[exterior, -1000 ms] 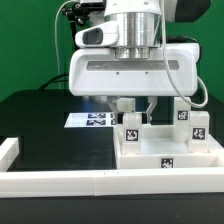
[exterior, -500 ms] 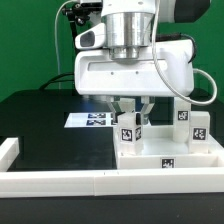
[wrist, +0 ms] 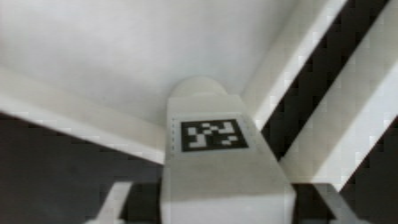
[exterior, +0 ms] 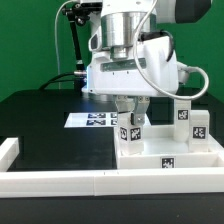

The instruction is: Assemble square table

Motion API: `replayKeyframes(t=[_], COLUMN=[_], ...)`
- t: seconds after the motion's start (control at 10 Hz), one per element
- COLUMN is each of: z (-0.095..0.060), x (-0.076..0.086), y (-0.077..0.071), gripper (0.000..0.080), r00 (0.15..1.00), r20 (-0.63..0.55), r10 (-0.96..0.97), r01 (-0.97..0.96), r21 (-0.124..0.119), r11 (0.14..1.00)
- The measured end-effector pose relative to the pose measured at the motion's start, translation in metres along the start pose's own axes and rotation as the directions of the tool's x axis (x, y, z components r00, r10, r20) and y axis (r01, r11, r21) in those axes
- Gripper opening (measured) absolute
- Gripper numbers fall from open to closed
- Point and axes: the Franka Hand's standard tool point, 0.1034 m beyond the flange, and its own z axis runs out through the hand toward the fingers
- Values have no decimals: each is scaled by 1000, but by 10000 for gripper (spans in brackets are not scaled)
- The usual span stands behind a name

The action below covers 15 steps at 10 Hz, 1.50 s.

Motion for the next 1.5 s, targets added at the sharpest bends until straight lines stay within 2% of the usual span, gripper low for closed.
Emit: replayKeyframes(t=[0.3, 0.5, 0.6, 0.7, 0.8, 0.9, 1.1, 1.5], z=[0, 0, 0, 0, -1, -1, -2, -1], x=[-1, -1, -2, -1, 0, 0, 3, 4], y=[-1, -1, -1, -1, -3, -3, -3, -3], gripper=[295, 295, 295, 520, 520, 622, 643, 649], r00=[977, 959, 967, 980, 991, 998, 981, 900], r20=[19, 19, 19, 21, 23, 24, 19, 18], r10=[213, 282, 255, 198, 132, 61, -192, -436], r01=[-212, -282, -254, -198, -132, -61, 192, 436], r21=[-17, -17, -17, -17, -14, -12, -1, 1], r11=[977, 959, 967, 980, 991, 998, 981, 900])
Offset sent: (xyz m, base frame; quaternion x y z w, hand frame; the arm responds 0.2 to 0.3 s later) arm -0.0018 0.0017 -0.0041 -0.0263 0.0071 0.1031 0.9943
